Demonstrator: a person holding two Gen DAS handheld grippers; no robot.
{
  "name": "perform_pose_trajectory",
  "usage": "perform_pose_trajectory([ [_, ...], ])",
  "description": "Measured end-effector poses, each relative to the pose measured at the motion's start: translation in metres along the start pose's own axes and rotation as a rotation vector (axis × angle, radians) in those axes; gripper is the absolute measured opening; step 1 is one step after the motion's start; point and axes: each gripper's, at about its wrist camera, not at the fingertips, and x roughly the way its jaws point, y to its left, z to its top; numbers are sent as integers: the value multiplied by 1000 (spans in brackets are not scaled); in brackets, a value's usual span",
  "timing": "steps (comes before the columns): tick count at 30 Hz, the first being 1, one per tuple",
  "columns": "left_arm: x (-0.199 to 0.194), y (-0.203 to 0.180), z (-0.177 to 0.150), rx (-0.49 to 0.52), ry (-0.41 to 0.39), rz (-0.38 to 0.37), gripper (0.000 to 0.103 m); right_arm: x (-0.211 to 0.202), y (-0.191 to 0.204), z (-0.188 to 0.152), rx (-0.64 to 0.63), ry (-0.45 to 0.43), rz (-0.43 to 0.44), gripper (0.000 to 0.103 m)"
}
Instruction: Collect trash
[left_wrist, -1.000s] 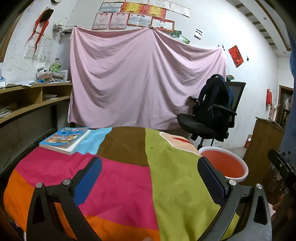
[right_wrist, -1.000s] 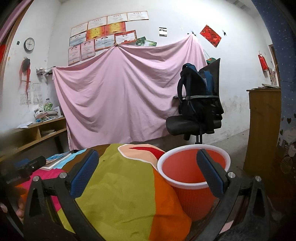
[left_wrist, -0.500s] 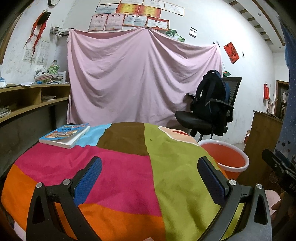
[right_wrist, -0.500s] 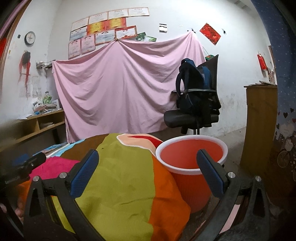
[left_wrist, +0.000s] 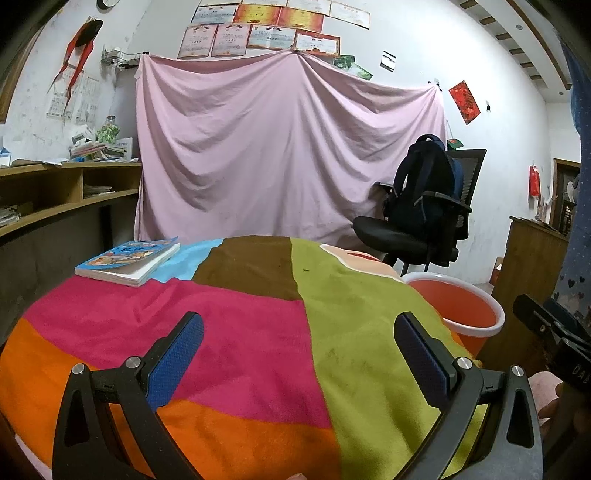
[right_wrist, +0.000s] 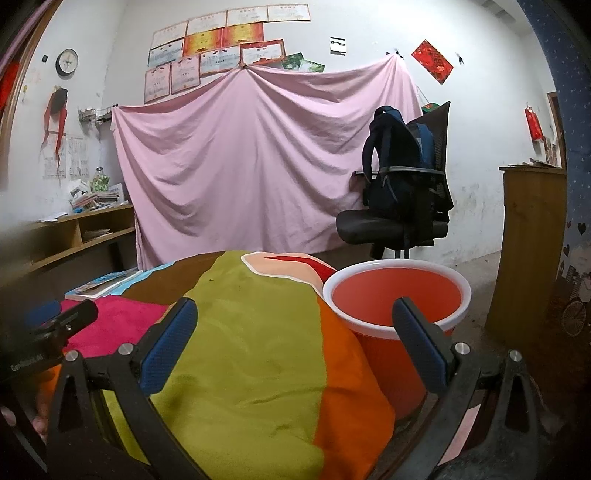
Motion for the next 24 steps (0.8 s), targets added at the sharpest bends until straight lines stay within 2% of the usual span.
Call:
perform_pose_trajectory([
  [24, -1, 1, -1, 3, -8, 16, 101, 5, 3, -3, 1, 7, 0, 103],
])
